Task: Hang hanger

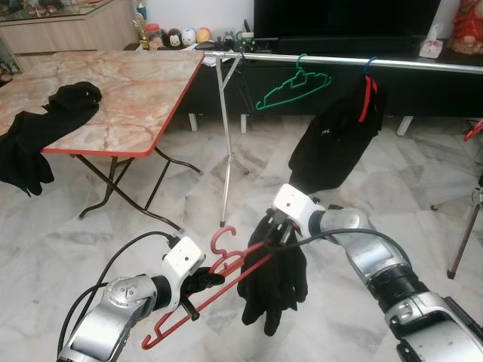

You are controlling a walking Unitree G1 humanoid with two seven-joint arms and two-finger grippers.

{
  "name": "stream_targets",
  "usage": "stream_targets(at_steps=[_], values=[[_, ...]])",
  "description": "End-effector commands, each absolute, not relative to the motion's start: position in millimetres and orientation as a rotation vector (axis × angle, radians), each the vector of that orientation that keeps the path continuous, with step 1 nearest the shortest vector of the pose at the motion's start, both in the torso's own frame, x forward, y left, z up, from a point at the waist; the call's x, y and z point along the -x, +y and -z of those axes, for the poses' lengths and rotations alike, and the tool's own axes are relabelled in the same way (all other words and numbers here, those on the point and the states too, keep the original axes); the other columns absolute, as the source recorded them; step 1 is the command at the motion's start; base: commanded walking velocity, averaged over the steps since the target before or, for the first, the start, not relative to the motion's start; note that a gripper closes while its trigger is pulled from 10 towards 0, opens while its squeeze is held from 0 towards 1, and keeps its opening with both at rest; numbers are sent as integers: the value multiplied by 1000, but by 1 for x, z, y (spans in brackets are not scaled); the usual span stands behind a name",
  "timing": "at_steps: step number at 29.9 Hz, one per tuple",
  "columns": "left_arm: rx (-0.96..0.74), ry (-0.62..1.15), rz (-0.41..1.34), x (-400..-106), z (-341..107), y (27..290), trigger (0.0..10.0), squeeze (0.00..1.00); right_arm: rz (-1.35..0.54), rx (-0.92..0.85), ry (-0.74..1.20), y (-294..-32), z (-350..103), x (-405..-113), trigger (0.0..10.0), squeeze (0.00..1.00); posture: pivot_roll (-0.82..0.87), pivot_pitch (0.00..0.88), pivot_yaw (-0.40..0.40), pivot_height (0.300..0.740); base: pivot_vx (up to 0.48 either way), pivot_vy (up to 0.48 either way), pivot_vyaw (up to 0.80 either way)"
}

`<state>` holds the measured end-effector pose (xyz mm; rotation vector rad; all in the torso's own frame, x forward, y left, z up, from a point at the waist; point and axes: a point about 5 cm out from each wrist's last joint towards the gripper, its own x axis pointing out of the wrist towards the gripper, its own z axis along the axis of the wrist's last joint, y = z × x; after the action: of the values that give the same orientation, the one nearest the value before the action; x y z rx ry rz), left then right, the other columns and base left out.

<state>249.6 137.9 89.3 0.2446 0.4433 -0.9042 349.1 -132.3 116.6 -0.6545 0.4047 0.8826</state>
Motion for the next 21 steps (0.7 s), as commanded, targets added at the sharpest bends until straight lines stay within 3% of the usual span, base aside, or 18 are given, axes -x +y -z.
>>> stream_targets(at_steps=[1,21], values=[[-250,417,951,-250,-93,134,10000,0,-935,685,338,-123,-129,-350,10000,0,-127,0,64,732,0,0,0],[-263,361,1102,-243,-103,141,10000,0,-1116,770,357,-143,-137,-342,10000,0,-132,0,59,732,0,0,0]])
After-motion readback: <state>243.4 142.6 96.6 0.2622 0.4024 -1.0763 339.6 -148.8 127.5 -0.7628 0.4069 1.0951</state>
